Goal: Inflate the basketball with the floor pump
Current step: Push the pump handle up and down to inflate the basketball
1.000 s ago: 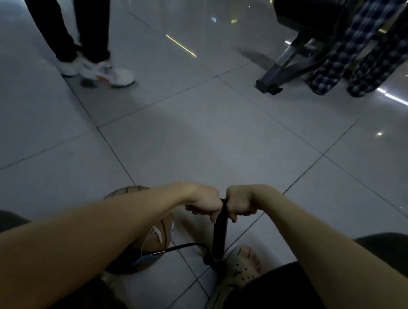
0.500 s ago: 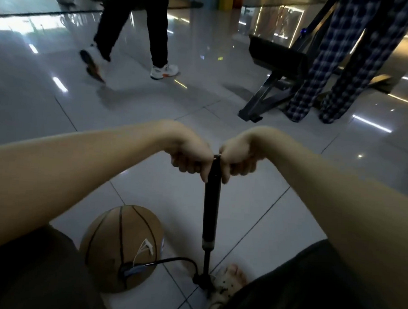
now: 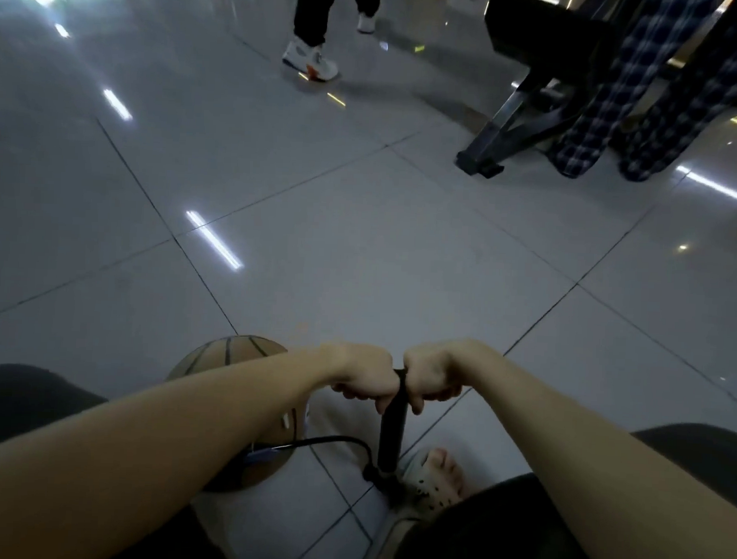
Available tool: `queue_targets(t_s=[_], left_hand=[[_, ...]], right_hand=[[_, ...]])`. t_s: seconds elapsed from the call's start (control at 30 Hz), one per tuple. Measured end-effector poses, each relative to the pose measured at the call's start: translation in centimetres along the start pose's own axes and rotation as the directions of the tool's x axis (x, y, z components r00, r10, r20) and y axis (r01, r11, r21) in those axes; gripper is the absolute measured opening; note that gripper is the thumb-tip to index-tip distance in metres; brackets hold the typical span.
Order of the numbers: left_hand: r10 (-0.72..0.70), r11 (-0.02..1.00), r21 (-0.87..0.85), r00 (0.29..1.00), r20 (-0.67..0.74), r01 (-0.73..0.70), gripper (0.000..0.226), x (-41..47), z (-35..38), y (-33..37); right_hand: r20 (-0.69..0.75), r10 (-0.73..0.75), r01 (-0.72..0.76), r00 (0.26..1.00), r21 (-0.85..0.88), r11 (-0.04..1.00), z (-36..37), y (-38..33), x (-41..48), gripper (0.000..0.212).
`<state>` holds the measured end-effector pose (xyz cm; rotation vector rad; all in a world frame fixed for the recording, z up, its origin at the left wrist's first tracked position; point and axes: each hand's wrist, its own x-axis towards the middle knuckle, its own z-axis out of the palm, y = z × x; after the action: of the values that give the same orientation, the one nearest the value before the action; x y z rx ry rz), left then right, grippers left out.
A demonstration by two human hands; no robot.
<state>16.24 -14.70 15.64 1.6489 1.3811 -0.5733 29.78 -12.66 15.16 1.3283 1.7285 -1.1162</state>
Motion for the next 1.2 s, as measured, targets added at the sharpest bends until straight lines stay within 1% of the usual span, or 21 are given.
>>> queue_targets(t_s=[0.1, 0.17, 0.23, 0.33, 0.4, 0.47, 0.53, 0.67, 0.77, 0.83, 0.87, 0.9, 0.93, 1.07, 1.13, 1.2], left_hand=[[0.01, 1.0, -0.007, 1.0, 0.001, -0.01, 0.016, -1.5, 0.6, 0.2], [-0.015, 1.0, 0.005, 1.0, 0.022, 0.015, 0.021, -3.2, -0.3, 0.5], [-0.029, 1.0, -0.004, 0.998, 0.06, 0.029, 0.029, -5.3, -2.5, 1.0], [0.016, 0.998, -0.067, 0.998, 0.052, -0.013, 0.031, -8.9, -7.6, 1.8], [0.037, 0.995, -0.09, 0.998, 0.046, -0.033, 0.032, -11.3, -11.0, 2.4], [0.046, 0.995, -0.088, 0.997, 0.062, -0.041, 0.033, -12.7, -13.6, 2.9], [0.043, 0.997, -0.063, 0.996, 0.077, -0.038, 0.034, -12.2, -14.3, 3.2], [0.011, 1.0, -0.006, 0.996, 0.092, -0.01, 0.033, -6.6, -11.0, 2.3], [0.027, 0.999, 0.023, 0.996, 0.081, -0.028, 0.023, -2.5, -7.0, 1.1], [0.036, 0.998, 0.049, 0.996, 0.08, -0.04, 0.018, -1.0, -4.4, 0.5], [0.041, 0.998, 0.054, 0.996, 0.077, -0.045, 0.015, -0.4, -3.2, 0.2], [0.045, 0.997, 0.055, 0.996, 0.073, -0.049, 0.01, 0.0, -2.2, 0.0], [0.053, 0.997, 0.059, 0.997, 0.063, -0.057, 0.007, 0.3, -1.3, -0.1], [0.061, 0.995, 0.081, 0.998, -0.005, -0.061, 0.013, -0.6, 0.4, 0.0], [0.06, 0.994, 0.095, 0.998, -0.013, -0.058, 0.014, -2.1, 0.6, 0.5], [0.046, 0.994, 0.096, 0.999, 0.009, -0.047, 0.022, -3.9, -0.1, 1.1]], right_hand=[[0.034, 0.026, -0.024, 0.999, -0.048, 0.999, 0.4, -0.9, -1.2, 0.019], [0.044, 0.04, -0.037, 0.998, -0.066, 0.997, -0.2, -1.9, -3.0, 0.015], [0.027, 0.033, -0.031, 0.999, -0.059, 0.998, -2.0, -2.7, -5.3, 0.011], [-0.045, -0.014, 0.013, 0.999, -0.021, 1.0, -6.1, -4.0, -9.7, 0.02], [-0.076, -0.041, 0.042, 0.996, 0.015, 0.999, -9.0, -5.1, -12.9, 0.023], [-0.087, -0.047, 0.05, 0.995, 0.031, 0.998, -11.2, -5.7, -15.0, 0.023], [-0.082, -0.03, 0.032, 0.996, 0.031, 0.999, -11.9, -5.6, -14.9, 0.02], [-0.053, 0.036, -0.036, 0.998, 0.012, 0.999, -8.9, -3.4, -9.4, 0.024], [-0.059, 0.019, -0.017, 0.998, 0.039, 0.999, -5.1, -1.6, -4.6, 0.016], [-0.054, 0.005, -0.002, 0.999, 0.067, 0.998, -2.8, -0.7, -2.4, 0.003], [-0.047, 0.004, 0.0, 0.999, 0.069, 0.998, -1.7, -0.4, -1.6, 0.008], [-0.045, 0.004, -0.002, 0.999, 0.063, 0.998, -0.8, -0.1, -0.9, 0.009], [-0.058, -0.001, 0.004, 0.998, 0.054, 0.999, -0.1, 0.0, -0.6, 0.004], [-0.109, 0.02, -0.021, 0.994, -0.008, 1.0, 1.6, -0.4, -1.4, 0.009], [-0.086, 0.04, -0.043, 0.995, -0.028, 0.999, 1.8, -0.9, -2.7, 0.009], [-0.048, 0.049, -0.051, 0.998, -0.047, 0.998, 1.1, -1.6, -4.5, 0.004]])
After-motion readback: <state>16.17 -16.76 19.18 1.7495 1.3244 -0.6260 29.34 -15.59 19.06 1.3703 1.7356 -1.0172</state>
